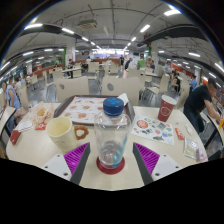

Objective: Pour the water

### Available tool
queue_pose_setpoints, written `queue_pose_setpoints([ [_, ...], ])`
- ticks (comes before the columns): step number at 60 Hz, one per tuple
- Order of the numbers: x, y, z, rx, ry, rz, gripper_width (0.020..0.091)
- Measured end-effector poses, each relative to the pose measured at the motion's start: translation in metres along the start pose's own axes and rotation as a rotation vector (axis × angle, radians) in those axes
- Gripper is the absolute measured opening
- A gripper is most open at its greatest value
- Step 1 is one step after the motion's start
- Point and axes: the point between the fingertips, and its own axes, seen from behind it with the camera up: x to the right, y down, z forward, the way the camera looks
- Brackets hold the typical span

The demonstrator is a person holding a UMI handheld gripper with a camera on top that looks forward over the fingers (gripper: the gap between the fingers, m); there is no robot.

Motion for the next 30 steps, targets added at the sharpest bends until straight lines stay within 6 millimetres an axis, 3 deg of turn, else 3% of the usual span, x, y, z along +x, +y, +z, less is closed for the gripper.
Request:
queue_pose_setpoints([
  [6, -0.003, 0.009, -0.031, -0.06, 0.024, 0.039, 0.0854],
  [19, -0.02, 0.021, -0.123, -0.121, 0.103, 0.063, 0.0849],
  [30, -0.037, 0.029, -0.169, -0.126, 0.123, 0.051, 0.085],
])
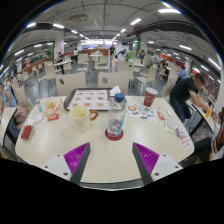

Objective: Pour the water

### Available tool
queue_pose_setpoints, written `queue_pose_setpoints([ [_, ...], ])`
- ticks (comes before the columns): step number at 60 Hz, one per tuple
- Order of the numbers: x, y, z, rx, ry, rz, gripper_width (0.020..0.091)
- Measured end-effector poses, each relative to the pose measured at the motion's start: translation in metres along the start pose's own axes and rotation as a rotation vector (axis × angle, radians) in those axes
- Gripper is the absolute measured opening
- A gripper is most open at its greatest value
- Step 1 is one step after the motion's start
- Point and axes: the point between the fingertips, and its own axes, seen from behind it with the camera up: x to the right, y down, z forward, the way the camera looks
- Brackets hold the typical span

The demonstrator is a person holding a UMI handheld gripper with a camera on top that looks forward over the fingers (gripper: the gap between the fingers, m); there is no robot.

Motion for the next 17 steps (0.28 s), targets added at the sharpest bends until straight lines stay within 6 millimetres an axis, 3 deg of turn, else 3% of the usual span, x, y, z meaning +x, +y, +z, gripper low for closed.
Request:
queue_pose_setpoints([
  [17, -0.017, 0.01, -0.024, 0.006, -0.001, -0.063, 0.0847],
])
